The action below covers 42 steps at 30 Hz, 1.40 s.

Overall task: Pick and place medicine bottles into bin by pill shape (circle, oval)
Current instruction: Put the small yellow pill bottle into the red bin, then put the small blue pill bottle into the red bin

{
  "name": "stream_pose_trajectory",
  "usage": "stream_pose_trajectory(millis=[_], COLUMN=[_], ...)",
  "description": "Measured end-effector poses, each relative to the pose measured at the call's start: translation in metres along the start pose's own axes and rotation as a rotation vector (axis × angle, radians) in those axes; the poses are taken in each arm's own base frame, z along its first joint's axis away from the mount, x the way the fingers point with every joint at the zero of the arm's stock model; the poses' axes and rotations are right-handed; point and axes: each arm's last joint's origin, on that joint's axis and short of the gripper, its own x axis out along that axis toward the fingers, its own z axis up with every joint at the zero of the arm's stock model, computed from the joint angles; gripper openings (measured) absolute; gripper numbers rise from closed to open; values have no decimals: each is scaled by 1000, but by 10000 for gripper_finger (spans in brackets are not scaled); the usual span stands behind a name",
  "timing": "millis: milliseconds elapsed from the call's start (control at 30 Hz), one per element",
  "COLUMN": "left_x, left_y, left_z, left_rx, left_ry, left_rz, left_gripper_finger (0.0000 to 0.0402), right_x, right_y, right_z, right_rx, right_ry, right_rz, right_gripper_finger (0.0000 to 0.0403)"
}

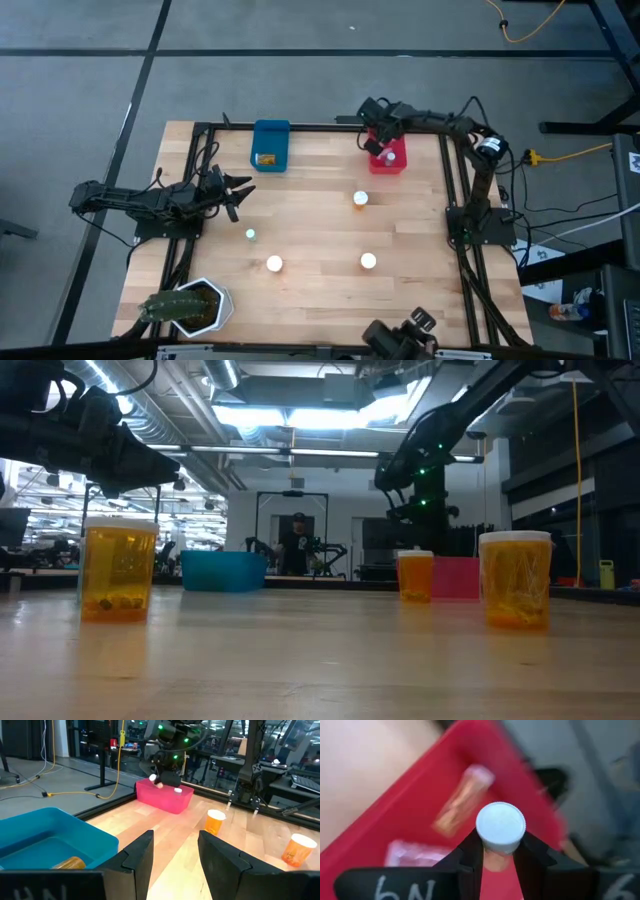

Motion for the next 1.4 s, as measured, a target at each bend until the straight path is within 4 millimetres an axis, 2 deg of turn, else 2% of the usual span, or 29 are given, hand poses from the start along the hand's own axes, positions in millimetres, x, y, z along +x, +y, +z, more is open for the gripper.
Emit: stream_pose_trajectory(millis=[133, 400, 500, 633, 800, 933, 1067, 1167, 1267, 1400], left_x=[0, 0, 0, 0, 0, 0, 0, 0, 0, 0], left_y=[0, 0, 0, 0, 0, 0, 0, 0, 0, 0], left_z=[0, 0, 0, 0, 0, 0, 0, 0, 0, 0], left_rx=[1, 1, 1, 1, 0, 0, -2, -4, -7, -5], left_ry=[0, 0, 0, 0, 0, 0, 0, 0, 0, 0], left_rz=[0, 0, 0, 0, 0, 0, 0, -1, -1, -1], left_gripper_finger=[147, 147, 147, 147, 147, 147, 147, 147, 147, 147], right_x=[4, 5, -5, -34, -76, -106, -124, -133, -136, -141], right_y=[-4, -10, -13, -3, 36, 93, 151, 183, 207, 225], right_z=[-2, -3, 4, 17, 29, 33, 20, 7, -9, -26], right_rx=[30, 57, 91, 68, 4, -120, -283, -354, -397, -391], right_ry=[26, 53, 37, -4, -106, -338, -551, -695, -756, -782], right_rz=[115, 109, 112, 159, 342, 517, 675, 768, 816, 859], right_gripper_finger=[115, 218, 238, 244, 245, 245, 245, 245, 245, 245])
